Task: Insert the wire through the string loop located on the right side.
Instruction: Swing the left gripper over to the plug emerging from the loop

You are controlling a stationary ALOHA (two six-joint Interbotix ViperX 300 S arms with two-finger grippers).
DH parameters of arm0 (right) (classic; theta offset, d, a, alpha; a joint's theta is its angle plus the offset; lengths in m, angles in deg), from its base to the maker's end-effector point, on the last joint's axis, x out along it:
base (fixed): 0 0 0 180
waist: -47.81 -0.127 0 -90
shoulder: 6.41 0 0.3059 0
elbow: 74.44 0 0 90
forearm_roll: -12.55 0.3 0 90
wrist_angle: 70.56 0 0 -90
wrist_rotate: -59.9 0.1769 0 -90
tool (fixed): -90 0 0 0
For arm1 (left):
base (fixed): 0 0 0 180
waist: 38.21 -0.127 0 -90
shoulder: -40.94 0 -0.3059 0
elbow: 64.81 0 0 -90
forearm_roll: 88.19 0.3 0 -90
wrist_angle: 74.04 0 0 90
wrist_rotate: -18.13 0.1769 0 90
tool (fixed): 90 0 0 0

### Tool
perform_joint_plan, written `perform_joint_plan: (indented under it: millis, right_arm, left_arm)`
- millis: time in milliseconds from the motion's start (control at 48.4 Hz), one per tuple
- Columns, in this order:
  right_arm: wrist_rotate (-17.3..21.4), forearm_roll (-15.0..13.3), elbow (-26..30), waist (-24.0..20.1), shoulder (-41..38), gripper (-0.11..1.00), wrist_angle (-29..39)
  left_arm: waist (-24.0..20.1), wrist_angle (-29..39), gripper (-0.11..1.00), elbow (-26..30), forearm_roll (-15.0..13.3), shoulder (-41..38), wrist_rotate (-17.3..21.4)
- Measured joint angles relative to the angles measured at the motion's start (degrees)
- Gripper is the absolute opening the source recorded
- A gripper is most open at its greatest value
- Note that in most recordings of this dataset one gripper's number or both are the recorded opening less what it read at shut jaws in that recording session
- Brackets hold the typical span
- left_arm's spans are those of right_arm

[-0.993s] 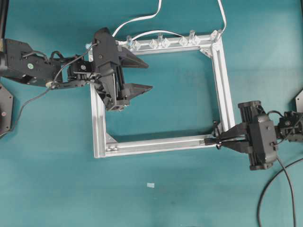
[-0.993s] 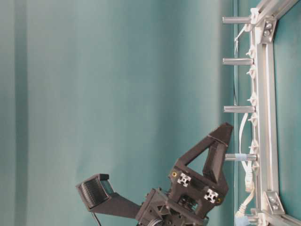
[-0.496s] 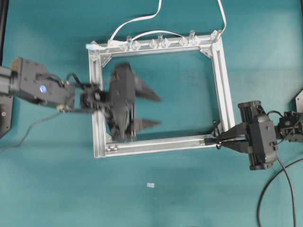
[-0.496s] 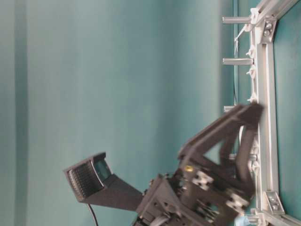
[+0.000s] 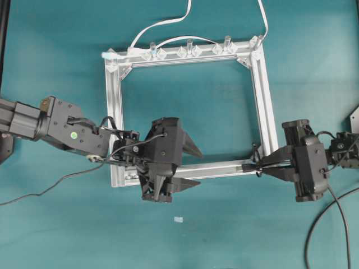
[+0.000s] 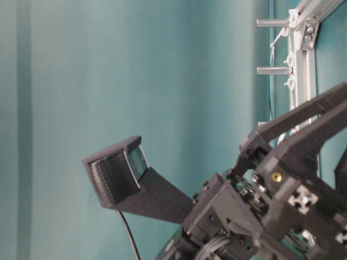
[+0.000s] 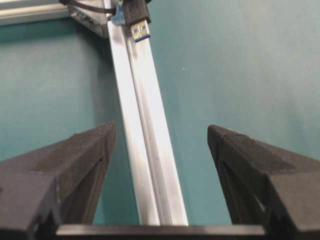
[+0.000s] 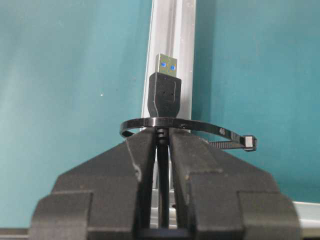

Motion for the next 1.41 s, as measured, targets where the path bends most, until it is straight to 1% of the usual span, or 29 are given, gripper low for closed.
perform_joint_plan:
  millis: [207, 269, 476, 662, 1096, 1406]
  right_arm:
    - [0.0, 0.0, 0.0, 0.0, 0.1, 0.12, 0.0]
    - [0.0, 0.1, 0.0, 0.0, 0.0, 0.12, 0.0]
    - [0.0, 0.1, -0.1, 0.0, 0.0, 0.12, 0.0]
    - [0.0, 0.0, -0.1, 0.0, 0.0, 0.12, 0.0]
    - [0.0, 0.0, 0.0, 0.0, 0.0, 0.12, 0.0]
    - [0.0, 0.0, 0.0, 0.0, 0.1, 0.12, 0.0]
  left_arm:
    - [0.0, 0.5, 0.75, 1.1, 0.0, -0.2, -0.2]
    - [0.0, 0.5, 0.75, 2.2, -0.1, -0.6, -1.1]
    - [0.0, 0.6, 0.75, 6.6, -0.1, -4.7, -6.1]
    - [0.0, 0.7, 0.75, 10.8, -0.1, -8.8, -8.3]
    - [-0.9, 5.2, 0.75, 20.3, -0.1, -16.0, -8.8]
    - [-2.5, 5.4, 0.75, 23.3, 0.0, -18.1, -8.8]
